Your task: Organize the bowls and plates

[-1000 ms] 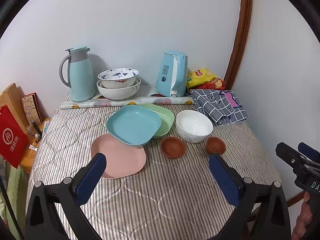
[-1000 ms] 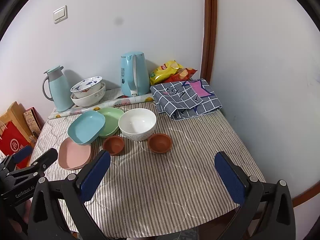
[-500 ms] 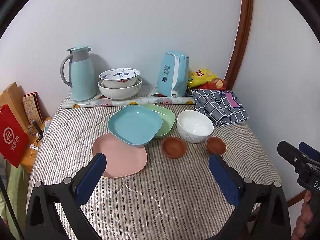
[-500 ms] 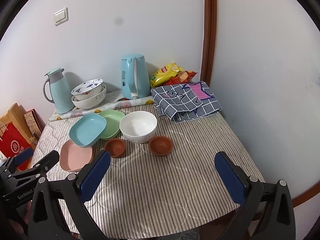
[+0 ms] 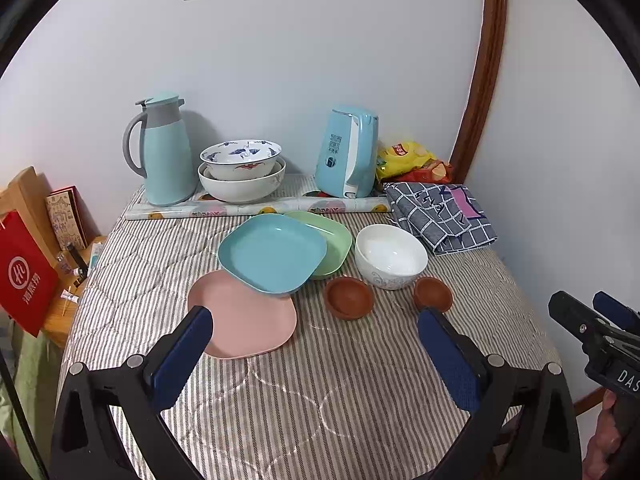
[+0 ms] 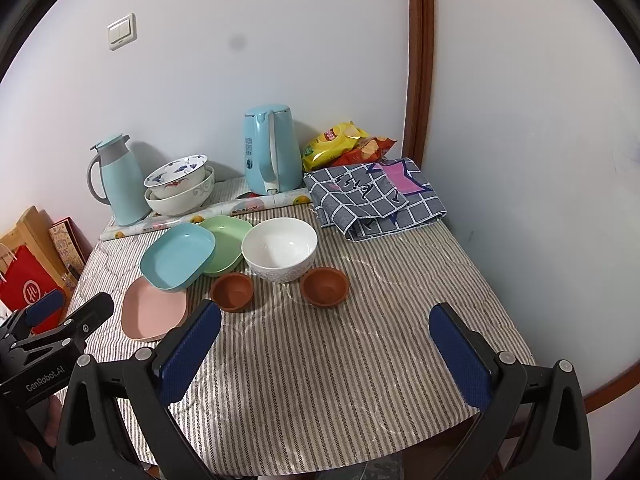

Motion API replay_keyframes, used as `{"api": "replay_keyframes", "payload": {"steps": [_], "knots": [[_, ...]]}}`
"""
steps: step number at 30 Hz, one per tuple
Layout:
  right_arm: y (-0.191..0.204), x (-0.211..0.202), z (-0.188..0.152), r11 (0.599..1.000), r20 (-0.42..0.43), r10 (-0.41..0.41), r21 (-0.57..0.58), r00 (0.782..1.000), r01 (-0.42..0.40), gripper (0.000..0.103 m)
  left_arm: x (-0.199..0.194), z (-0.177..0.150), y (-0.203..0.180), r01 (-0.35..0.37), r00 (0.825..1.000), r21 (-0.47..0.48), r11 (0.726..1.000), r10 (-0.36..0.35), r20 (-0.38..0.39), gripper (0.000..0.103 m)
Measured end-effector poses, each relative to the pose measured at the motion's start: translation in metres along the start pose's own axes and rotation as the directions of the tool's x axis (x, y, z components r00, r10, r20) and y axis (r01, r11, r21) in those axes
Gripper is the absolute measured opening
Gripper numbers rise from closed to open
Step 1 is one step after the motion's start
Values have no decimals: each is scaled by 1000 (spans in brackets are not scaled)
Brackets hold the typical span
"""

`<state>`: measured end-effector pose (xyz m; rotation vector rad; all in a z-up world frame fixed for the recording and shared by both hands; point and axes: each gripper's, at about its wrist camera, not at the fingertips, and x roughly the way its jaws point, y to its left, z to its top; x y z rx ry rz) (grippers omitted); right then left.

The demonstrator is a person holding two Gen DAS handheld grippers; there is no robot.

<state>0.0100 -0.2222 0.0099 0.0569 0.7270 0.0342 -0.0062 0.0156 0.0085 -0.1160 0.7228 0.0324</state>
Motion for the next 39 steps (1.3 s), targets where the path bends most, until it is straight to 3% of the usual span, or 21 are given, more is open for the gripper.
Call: {"api": "replay_keyframes", "payload": {"steps": [39], "knots": [[-2,-2,-4,1000,0,4,14,1000,-4,103,3,4,-3,17,1000,15,1000,-17,-5,103]]}}
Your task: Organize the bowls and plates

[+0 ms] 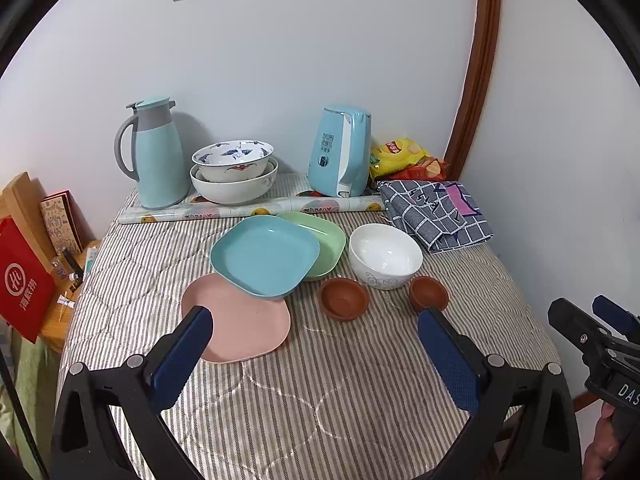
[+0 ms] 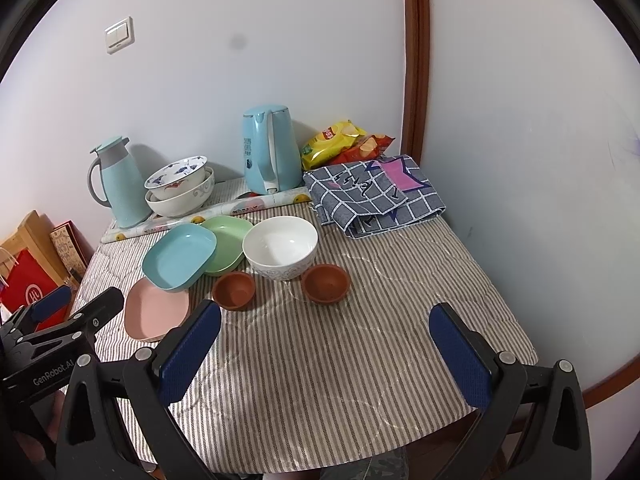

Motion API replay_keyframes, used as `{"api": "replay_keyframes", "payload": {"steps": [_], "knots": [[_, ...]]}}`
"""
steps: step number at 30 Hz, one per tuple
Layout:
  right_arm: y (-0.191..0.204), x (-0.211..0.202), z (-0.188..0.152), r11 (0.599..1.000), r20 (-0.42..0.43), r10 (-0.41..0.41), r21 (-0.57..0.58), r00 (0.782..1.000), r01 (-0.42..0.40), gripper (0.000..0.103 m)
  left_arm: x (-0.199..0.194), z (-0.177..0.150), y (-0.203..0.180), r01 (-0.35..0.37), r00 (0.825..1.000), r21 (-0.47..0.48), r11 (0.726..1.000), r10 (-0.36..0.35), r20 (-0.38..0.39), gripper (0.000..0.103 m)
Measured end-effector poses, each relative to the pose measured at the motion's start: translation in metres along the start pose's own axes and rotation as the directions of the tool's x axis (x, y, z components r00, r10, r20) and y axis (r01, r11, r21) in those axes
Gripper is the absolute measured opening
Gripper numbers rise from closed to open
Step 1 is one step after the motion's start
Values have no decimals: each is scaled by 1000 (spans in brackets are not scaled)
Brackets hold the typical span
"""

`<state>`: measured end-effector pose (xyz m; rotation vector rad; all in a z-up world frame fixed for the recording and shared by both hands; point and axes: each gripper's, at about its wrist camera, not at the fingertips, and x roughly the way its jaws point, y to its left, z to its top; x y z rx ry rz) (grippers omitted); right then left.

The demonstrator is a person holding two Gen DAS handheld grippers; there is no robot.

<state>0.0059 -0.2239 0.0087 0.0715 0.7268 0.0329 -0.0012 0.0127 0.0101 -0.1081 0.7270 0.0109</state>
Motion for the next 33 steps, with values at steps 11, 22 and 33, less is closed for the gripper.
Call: {"api": "replay_keyframes", "payload": {"steps": [11,22,33], "knots": [[1,-1,1,1000,4,5,0,1000,-5,103,0,1,0,-2,1000,4,1000,2,2,103],[4,-2,-1,1000,5,12,-2,1000,-12,103,0,2,-2,-11,1000,6,1000,11,0,103],[8,16,2,999,-15,52,-17,999,-52,102,17,10,5,-35,999,3,999,35,-24,103]]}}
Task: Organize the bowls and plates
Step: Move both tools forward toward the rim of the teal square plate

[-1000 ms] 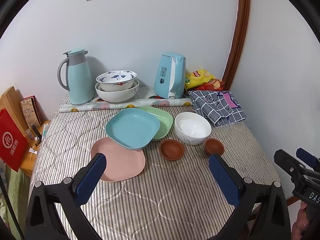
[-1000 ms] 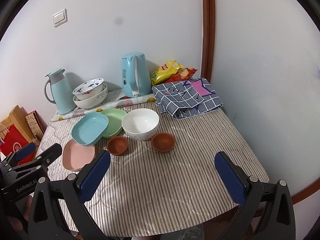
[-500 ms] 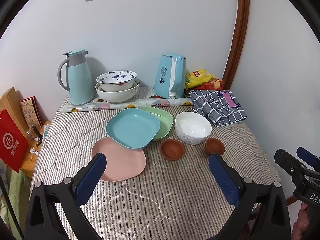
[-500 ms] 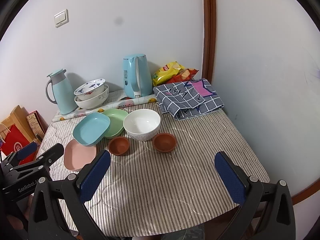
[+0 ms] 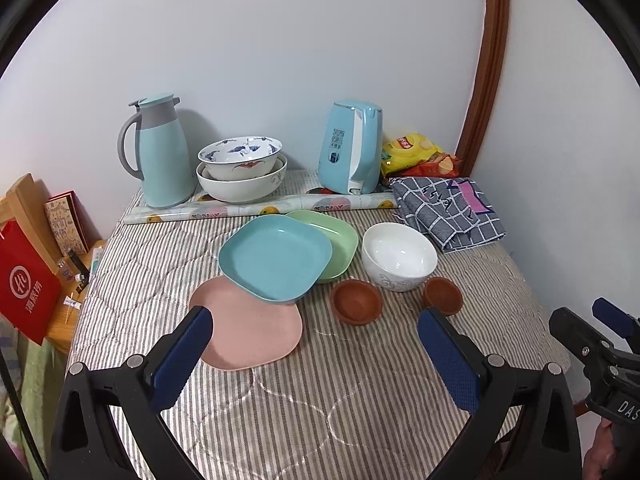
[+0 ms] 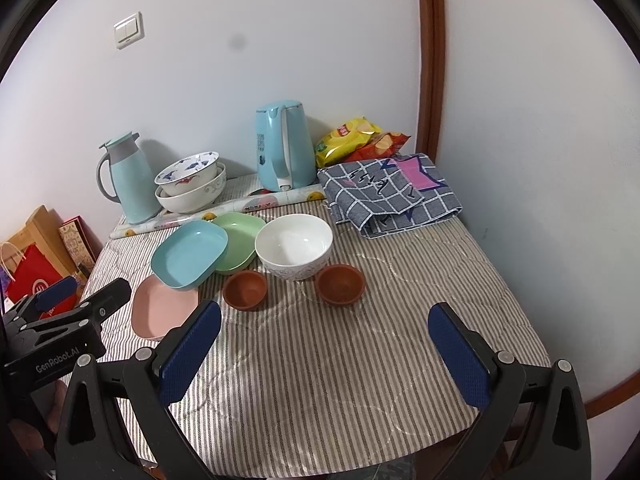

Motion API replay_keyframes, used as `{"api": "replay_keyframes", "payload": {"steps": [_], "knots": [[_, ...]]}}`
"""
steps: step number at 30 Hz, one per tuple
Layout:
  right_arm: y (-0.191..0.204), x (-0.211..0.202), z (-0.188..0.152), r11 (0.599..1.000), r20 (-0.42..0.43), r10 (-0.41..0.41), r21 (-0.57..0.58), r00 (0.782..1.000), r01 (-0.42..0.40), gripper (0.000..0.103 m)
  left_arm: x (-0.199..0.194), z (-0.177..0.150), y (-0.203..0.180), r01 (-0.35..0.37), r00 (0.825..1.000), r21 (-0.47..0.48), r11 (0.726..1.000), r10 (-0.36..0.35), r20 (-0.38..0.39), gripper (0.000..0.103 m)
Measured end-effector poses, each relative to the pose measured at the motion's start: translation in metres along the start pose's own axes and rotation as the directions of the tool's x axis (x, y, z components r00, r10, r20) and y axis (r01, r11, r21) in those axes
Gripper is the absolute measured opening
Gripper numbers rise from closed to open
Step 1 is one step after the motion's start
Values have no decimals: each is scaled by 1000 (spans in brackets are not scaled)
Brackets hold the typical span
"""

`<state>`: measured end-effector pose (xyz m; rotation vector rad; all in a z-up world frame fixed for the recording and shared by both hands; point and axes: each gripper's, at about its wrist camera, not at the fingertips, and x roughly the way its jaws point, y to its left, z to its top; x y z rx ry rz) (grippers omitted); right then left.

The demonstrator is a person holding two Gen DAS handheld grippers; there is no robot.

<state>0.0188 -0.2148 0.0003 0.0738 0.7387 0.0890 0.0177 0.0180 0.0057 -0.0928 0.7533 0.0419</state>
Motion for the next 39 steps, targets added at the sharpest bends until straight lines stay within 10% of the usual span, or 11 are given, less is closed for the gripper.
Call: {"api": "replay_keyframes", "payload": {"steps": [39], "knots": [[65,138,60,979,-97,139,-137,985,-152,77,121,34,64,-154,979,-71,986,142,-148,97]]}}
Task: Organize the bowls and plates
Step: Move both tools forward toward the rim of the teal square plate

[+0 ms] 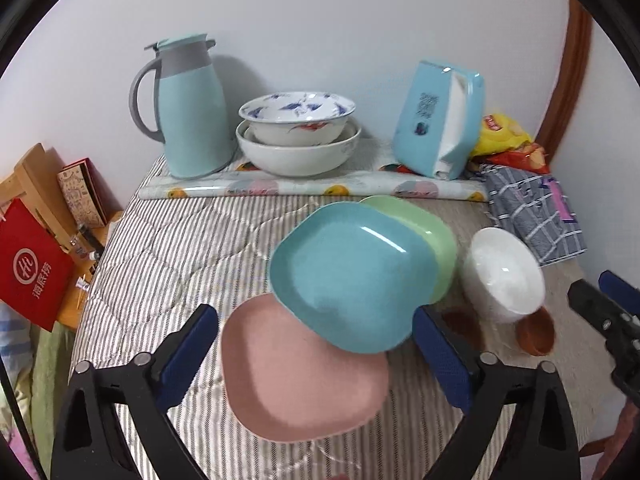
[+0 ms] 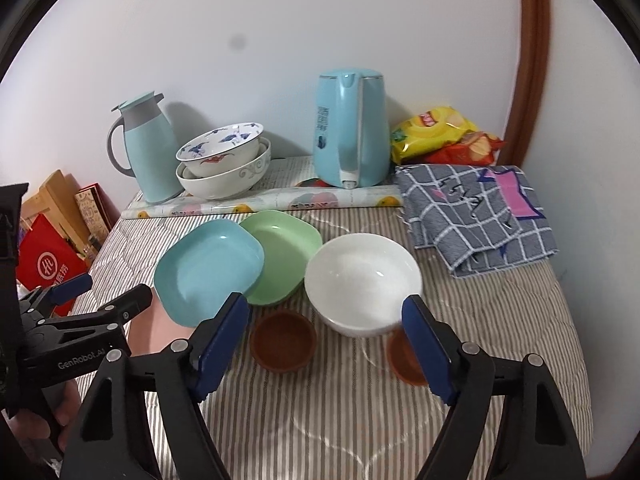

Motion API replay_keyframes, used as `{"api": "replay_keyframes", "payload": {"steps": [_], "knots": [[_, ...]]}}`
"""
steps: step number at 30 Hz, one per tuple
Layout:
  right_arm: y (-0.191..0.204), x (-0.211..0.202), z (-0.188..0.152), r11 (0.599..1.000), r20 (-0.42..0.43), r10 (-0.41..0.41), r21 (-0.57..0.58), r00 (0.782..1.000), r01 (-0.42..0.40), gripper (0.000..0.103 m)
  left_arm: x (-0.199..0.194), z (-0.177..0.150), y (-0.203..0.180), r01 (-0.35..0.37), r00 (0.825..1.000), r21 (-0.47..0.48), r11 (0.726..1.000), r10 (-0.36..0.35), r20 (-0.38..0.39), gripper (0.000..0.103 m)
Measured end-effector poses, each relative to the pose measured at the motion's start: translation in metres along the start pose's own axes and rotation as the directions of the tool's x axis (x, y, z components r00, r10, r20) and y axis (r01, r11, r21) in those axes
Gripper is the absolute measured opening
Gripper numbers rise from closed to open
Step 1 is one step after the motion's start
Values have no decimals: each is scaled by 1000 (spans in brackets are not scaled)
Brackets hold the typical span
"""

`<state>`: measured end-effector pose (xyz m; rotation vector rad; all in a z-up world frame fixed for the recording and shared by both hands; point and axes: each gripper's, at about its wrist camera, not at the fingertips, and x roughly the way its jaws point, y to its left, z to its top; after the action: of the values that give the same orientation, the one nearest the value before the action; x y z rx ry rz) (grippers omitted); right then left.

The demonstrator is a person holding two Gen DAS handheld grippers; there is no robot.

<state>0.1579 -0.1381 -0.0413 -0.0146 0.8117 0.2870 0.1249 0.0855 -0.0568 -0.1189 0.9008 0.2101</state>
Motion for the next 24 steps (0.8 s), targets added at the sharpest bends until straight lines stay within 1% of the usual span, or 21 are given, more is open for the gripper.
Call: {"api": "replay_keyframes", "payload": {"steps": [3,8,10,12,15,18,20,24], "knots": [[5,13,6,1000,-7,14,-12,1000,-14,73,10,3,8,2,1000,-22,1000,-2,-13,97],[15,39,14,999,-37,43,-27,998,-44,66,24,7,15,1,1000,-32,1000,-1,-18,97],[20,48,16,998,-49,52,-38,997,-54,62,30,9,18,10,1000,-41,999,-11,-14,97],[23,56,17,997,-57,56,-46,997,-59,61,36,12,21,22,1000,-51,998,-22,-15,97],[28,69,19,996,-75,68,-54,995,-72,54,46,16,24,37,999,-63,997,-39,-23,97],[32,85,22,995,-98,78,-51,992,-83,53,59,20,26,50,998,-73,996,-53,-39,94],[36,94,23,995,-110,81,-56,991,-87,52,66,22,27,47,998,-73,996,-51,-48,90],[44,107,24,993,-125,87,-72,988,-96,50,76,24,29,61,997,-75,995,-65,-42,89]]}}
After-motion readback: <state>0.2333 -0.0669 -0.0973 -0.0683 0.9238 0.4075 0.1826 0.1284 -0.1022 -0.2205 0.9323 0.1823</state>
